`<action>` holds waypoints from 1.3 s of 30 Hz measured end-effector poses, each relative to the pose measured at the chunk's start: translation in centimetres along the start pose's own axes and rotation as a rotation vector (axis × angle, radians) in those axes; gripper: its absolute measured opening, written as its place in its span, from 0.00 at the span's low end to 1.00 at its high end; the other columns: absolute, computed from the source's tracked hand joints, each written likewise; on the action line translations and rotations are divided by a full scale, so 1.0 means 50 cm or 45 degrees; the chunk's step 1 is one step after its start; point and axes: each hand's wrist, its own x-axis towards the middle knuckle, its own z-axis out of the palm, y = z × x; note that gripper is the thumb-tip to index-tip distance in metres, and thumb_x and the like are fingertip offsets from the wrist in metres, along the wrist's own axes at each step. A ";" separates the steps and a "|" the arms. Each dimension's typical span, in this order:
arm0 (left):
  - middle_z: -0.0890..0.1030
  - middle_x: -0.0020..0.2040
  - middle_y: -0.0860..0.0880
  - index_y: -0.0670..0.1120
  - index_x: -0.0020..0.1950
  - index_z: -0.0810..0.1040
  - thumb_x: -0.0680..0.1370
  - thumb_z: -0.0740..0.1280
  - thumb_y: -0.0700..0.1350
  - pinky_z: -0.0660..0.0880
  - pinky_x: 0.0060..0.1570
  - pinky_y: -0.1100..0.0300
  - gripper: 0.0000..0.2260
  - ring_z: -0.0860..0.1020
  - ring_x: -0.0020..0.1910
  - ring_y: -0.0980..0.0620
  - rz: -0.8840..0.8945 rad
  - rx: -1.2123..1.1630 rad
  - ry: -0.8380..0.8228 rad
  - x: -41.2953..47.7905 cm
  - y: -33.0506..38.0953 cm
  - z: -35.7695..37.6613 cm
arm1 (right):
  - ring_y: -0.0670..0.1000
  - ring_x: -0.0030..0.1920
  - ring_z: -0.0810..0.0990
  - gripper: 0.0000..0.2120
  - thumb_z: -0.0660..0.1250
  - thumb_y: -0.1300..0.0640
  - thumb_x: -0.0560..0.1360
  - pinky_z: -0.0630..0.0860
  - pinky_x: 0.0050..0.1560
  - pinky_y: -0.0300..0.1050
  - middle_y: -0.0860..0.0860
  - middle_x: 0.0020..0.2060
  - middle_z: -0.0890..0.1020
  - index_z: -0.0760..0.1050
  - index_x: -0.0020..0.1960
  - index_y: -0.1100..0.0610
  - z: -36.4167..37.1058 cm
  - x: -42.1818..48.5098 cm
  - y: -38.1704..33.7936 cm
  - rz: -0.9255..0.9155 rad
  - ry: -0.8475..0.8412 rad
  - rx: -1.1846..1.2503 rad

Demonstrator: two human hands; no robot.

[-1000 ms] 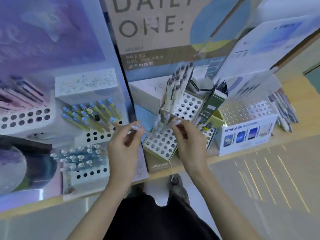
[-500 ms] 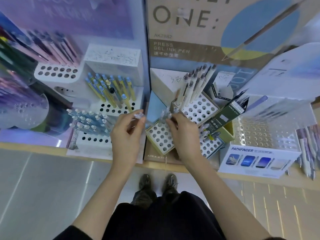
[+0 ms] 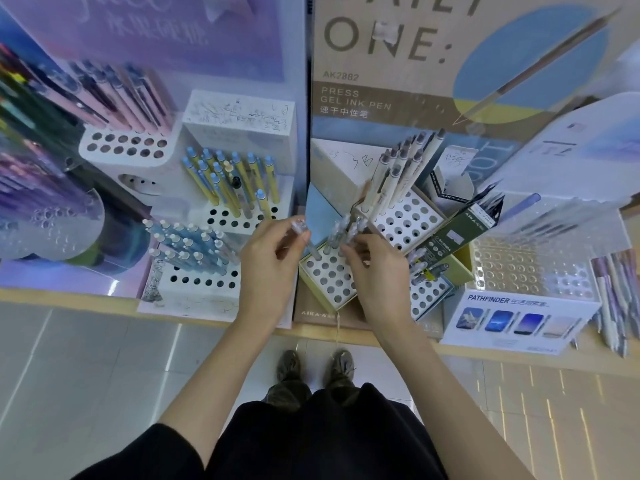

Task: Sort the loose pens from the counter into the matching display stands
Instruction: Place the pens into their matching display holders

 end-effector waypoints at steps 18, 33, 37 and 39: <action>0.77 0.47 0.47 0.41 0.55 0.81 0.76 0.69 0.38 0.71 0.46 0.75 0.09 0.79 0.46 0.54 0.034 0.117 -0.137 0.006 -0.026 0.028 | 0.58 0.66 0.72 0.27 0.74 0.54 0.71 0.65 0.66 0.46 0.59 0.65 0.74 0.73 0.64 0.66 0.031 -0.097 0.094 -0.094 -0.305 -0.165; 0.81 0.50 0.47 0.41 0.53 0.79 0.77 0.68 0.44 0.73 0.48 0.55 0.08 0.78 0.50 0.49 0.032 0.242 -0.069 -0.006 -0.083 0.037 | 0.62 0.67 0.72 0.25 0.66 0.50 0.75 0.72 0.64 0.60 0.61 0.66 0.74 0.72 0.66 0.65 0.021 -0.176 0.086 -0.166 -0.143 -0.265; 0.82 0.45 0.46 0.39 0.49 0.79 0.76 0.69 0.41 0.72 0.39 0.57 0.06 0.77 0.42 0.50 0.292 0.377 -0.168 0.014 -0.070 0.039 | 0.62 0.71 0.66 0.27 0.68 0.51 0.75 0.69 0.65 0.64 0.59 0.69 0.70 0.70 0.69 0.64 0.030 -0.178 0.086 -0.105 -0.183 -0.285; 0.81 0.44 0.45 0.39 0.47 0.79 0.76 0.70 0.41 0.68 0.36 0.59 0.06 0.75 0.39 0.53 0.335 0.433 -0.177 0.011 -0.066 0.041 | 0.61 0.72 0.65 0.26 0.69 0.52 0.76 0.68 0.66 0.63 0.59 0.70 0.69 0.70 0.69 0.63 0.034 -0.176 0.087 -0.087 -0.192 -0.278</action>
